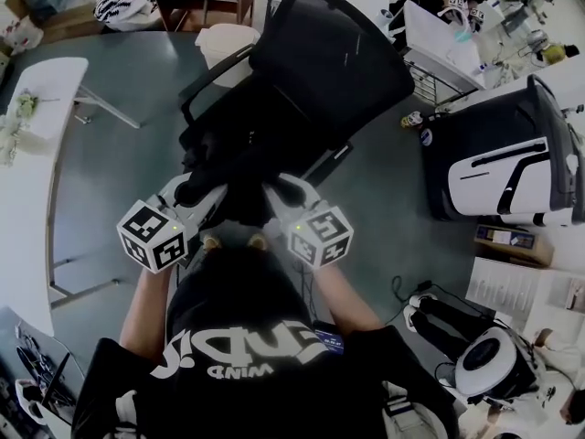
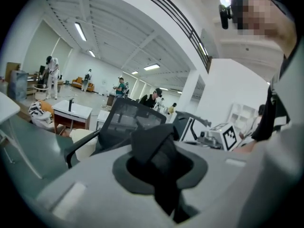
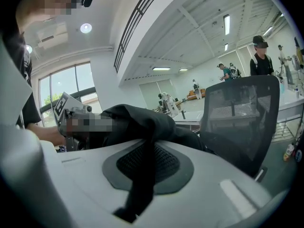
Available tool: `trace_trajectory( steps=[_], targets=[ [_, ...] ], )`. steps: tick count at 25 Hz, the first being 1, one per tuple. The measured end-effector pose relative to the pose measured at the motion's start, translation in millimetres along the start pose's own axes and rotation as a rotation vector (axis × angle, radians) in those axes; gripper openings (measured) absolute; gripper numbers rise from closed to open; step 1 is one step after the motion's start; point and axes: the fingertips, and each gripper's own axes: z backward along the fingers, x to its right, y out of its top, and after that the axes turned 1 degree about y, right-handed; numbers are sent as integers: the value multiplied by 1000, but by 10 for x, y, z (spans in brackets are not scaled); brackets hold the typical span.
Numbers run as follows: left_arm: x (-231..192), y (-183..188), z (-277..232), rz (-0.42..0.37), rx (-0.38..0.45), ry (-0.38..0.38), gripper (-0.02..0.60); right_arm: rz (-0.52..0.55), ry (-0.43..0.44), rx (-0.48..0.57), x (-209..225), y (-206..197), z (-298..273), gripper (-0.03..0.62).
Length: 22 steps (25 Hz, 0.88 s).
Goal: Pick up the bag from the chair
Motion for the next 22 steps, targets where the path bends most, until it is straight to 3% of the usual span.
trace_trajectory(
  steps=[10,17,22],
  targets=[
    [329,-308,669,56,7,-46,63,-15,-30,38,-664,-230,186,28],
    [628,-382,1474,33,44,-109,61,-12,-62,110,-1528,-354,399,26],
    [886,-603,2018,-8,28,-158,61,-32,-94,134,-2144,-638,607,25]
  ],
)
